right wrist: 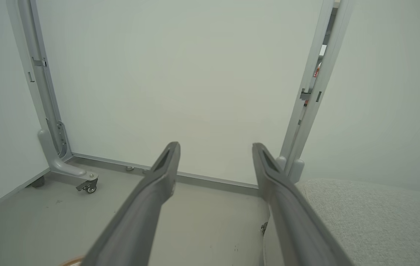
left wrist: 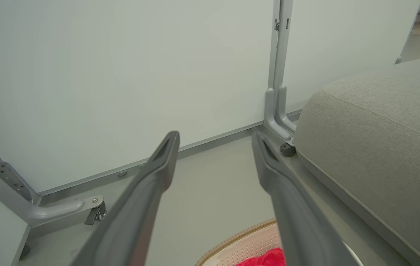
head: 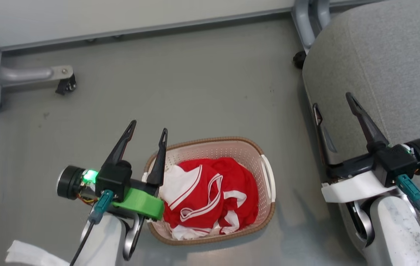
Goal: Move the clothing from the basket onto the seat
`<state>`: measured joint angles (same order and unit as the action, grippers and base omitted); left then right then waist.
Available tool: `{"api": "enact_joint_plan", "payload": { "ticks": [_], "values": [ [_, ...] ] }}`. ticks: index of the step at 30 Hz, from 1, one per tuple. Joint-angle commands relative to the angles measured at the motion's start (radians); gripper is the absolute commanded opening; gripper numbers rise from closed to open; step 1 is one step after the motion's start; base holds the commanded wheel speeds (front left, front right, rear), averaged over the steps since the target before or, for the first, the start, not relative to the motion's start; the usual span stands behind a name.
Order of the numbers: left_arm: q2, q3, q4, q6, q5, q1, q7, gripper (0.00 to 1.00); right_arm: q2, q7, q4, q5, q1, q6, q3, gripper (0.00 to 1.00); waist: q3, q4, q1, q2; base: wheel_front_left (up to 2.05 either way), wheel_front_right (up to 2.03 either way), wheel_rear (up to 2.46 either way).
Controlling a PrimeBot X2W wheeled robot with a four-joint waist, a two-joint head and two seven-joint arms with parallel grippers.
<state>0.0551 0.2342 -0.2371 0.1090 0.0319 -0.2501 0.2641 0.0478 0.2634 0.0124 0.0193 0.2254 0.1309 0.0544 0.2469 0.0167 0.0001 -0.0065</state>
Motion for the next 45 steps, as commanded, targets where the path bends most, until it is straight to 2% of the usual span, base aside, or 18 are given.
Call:
{"api": "enact_joint_plan", "payload": {
  "ticks": [1, 7, 12, 18, 25, 39, 45],
  "values": [
    [0.005, 0.01, -0.022, 0.007, -0.01, -0.047, 0.0, 1.0, 0.004, 0.002, 0.009, 0.011, 0.032, 0.0, -0.003, 1.0, 0.159, 0.002, -0.0001, 0.0065, 0.0, 0.0, 0.0],
    [0.019, 0.089, -0.134, 0.02, -0.021, -0.183, 0.0, 1.0, 0.009, 0.002, 0.029, 0.026, 0.096, 0.0, -0.015, 1.0, 0.299, -0.003, -0.0001, 0.0065, 0.0, 0.0, 0.0],
    [0.054, 0.174, -0.221, 0.021, -0.066, -0.295, 0.001, 1.0, 0.008, 0.002, 0.045, 0.025, 0.142, 0.0, -0.028, 1.0, 0.394, -0.02, -0.0001, 0.0065, 0.0, 0.0, 0.0],
    [0.063, 0.203, -0.315, 0.022, -0.061, -0.399, 0.001, 1.0, 0.005, 0.002, 0.073, 0.004, 0.188, -0.001, -0.046, 1.0, 0.5, -0.047, -0.0001, 0.0065, 0.0, 0.0, 0.0],
    [0.065, 0.303, -0.463, 0.022, -0.06, -0.514, 0.001, 1.0, 0.004, 0.002, 0.12, -0.032, 0.234, -0.001, -0.043, 1.0, 0.618, -0.086, -0.0001, 0.0065, 0.0, 0.0, 0.0],
    [0.053, 0.44, -0.74, 0.022, -0.013, -0.678, 0.001, 1.0, 0.003, 0.002, 0.221, -0.057, 0.31, -0.001, 0.007, 1.0, 0.745, -0.147, -0.0001, 0.0065, 0.0, 0.0, 0.0],
    [0.041, 0.46, -0.875, 0.008, -0.016, -0.737, -0.007, 1.0, 0.003, 0.002, 0.251, -0.065, 0.315, -0.001, 0.018, 1.0, 0.776, -0.158, -0.0001, 0.0065, 0.0, 0.0, 0.0]
  ]
}}
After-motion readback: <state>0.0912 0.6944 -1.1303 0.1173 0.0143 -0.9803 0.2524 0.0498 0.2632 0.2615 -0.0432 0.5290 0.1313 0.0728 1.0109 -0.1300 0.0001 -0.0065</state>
